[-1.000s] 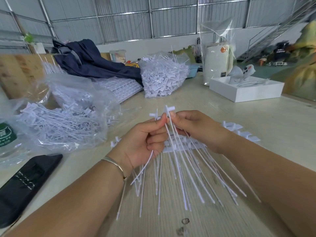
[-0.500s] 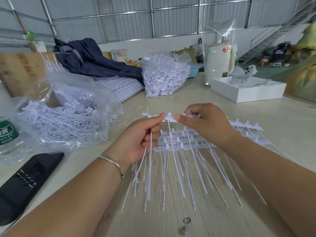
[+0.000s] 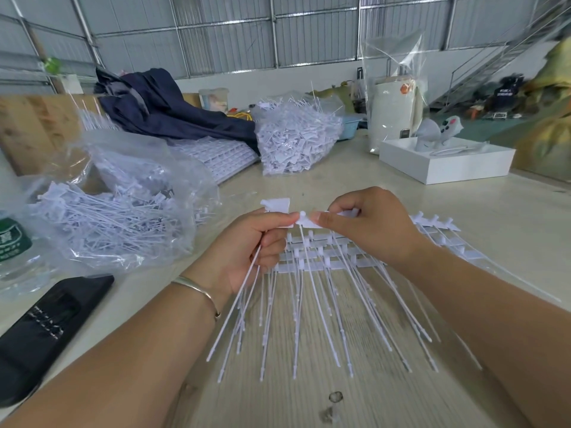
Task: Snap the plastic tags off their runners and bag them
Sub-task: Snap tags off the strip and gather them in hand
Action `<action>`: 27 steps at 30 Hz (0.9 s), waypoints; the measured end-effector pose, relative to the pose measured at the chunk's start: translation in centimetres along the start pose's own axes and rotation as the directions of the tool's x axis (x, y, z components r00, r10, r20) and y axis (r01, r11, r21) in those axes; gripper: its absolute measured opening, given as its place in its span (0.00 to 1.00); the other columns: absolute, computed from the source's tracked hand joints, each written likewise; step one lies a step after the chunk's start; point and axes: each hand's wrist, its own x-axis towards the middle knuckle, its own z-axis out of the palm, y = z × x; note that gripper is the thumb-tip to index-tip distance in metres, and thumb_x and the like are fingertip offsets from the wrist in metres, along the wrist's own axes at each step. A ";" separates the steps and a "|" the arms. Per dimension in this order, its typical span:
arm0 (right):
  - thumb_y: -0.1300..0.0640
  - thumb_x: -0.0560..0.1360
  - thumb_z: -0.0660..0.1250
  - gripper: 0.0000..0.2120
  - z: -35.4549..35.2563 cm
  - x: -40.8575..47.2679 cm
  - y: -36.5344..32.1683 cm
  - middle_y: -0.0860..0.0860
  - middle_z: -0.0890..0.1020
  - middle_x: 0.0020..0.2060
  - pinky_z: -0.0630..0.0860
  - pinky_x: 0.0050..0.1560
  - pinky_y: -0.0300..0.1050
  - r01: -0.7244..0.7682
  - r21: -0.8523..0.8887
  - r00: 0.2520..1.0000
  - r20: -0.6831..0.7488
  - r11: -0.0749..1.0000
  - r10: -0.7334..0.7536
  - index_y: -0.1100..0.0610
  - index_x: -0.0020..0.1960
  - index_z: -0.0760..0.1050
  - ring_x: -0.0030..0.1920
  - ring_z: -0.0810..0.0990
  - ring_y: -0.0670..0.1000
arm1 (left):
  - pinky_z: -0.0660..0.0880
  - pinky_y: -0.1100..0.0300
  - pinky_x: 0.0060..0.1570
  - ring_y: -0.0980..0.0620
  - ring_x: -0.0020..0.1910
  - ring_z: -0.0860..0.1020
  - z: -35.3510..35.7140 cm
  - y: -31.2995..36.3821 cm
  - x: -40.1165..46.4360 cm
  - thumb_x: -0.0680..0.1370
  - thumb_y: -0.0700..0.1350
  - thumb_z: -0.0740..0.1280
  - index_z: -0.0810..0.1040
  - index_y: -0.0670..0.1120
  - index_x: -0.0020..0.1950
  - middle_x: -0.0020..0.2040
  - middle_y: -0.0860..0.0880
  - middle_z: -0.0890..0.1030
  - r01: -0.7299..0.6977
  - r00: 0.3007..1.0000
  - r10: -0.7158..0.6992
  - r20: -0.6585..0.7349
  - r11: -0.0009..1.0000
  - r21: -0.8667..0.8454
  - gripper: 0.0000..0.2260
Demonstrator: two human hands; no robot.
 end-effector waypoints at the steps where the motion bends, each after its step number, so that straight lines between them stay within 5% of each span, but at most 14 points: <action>1: 0.41 0.71 0.72 0.16 0.0 0.0 0.0 0.39 0.70 0.17 0.60 0.30 0.31 -0.001 0.014 1.000 0.001 1.000 0.001 0.53 0.34 0.81 0.26 0.72 0.36 | 0.54 0.67 0.16 0.58 0.18 0.57 0.0 0.0 0.0 0.67 0.43 0.72 0.71 0.50 0.28 0.21 0.53 0.61 -0.010 1.000 0.010 0.008 1.000 0.003 0.12; 11: 0.50 0.70 0.74 0.13 0.1 -0.1 -0.1 0.41 0.71 0.20 0.63 0.31 0.30 0.048 -0.017 0.998 0.036 0.999 -0.047 0.51 0.29 0.78 0.29 0.72 0.39 | 0.48 0.66 0.19 0.58 0.17 0.54 -0.4 0.7 -0.6 0.65 0.40 0.69 0.65 0.49 0.27 0.19 0.53 0.58 0.084 0.994 -0.095 0.053 0.982 0.171 0.14; 17: 0.48 0.67 0.71 0.14 0.0 0.1 0.1 0.52 0.78 0.26 0.63 0.40 0.38 0.093 -0.220 0.992 -0.060 0.971 -0.109 0.57 0.31 0.78 0.32 0.75 0.51 | 0.53 0.68 0.21 0.56 0.19 0.57 -0.3 0.3 -0.6 0.72 0.35 0.68 0.72 0.47 0.35 0.22 0.54 0.61 0.110 0.984 -0.015 -0.179 0.839 0.533 0.10; 21: 0.42 0.72 0.70 0.18 -0.1 0.3 0.4 0.46 0.69 0.21 0.61 0.39 0.40 0.080 -0.213 0.993 -0.069 0.974 -0.096 0.54 0.31 0.74 0.27 0.68 0.46 | 0.54 0.67 0.20 0.56 0.21 0.56 -0.1 0.0 -0.2 0.70 0.36 0.74 0.67 0.51 0.34 0.25 0.53 0.60 0.056 0.985 0.009 -0.173 0.927 0.370 0.17; 27: 0.38 0.77 0.59 0.21 -0.2 0.3 -0.1 0.50 0.69 0.25 0.69 0.35 0.49 0.131 -0.219 0.991 -0.001 0.967 -0.134 0.51 0.33 0.63 0.29 0.69 0.51 | 0.56 0.69 0.15 0.59 0.19 0.60 -0.4 0.0 0.0 0.79 0.45 0.68 0.69 0.47 0.41 0.25 0.53 0.65 0.156 0.960 -0.122 -0.252 0.981 0.117 0.10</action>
